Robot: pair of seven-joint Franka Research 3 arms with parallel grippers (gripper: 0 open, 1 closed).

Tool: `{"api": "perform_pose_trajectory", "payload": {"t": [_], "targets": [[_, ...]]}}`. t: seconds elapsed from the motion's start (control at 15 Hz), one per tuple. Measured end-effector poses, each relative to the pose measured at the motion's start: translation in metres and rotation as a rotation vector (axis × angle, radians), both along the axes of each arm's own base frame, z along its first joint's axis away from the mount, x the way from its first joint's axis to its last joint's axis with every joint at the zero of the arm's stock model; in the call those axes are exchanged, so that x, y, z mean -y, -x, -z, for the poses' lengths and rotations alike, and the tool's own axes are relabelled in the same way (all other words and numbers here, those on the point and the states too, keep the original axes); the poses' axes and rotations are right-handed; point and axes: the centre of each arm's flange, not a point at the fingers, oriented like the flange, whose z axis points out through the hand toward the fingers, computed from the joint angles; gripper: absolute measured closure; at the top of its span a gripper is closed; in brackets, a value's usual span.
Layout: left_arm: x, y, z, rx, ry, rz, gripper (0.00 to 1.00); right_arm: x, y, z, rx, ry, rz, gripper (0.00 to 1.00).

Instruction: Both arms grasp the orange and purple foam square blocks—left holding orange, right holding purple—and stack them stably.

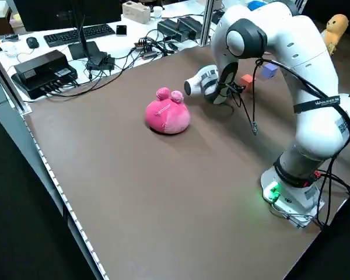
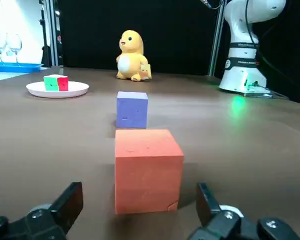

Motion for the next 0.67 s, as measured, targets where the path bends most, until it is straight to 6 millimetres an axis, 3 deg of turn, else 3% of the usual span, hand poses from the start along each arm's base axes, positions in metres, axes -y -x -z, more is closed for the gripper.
{"api": "perform_pose_trajectory", "payload": {"t": [0.33,0.67], "targets": [[0.006,0.001,0.002,0.004,0.02,-0.027,0.0,-0.024,-0.005,0.079,0.038,-0.162,-0.113,0.0],[0.014,0.007,0.007,0.027,0.02,-0.015,0.0,-0.042,0.009,0.157,0.033,-0.298,-0.187,0.0]]}}
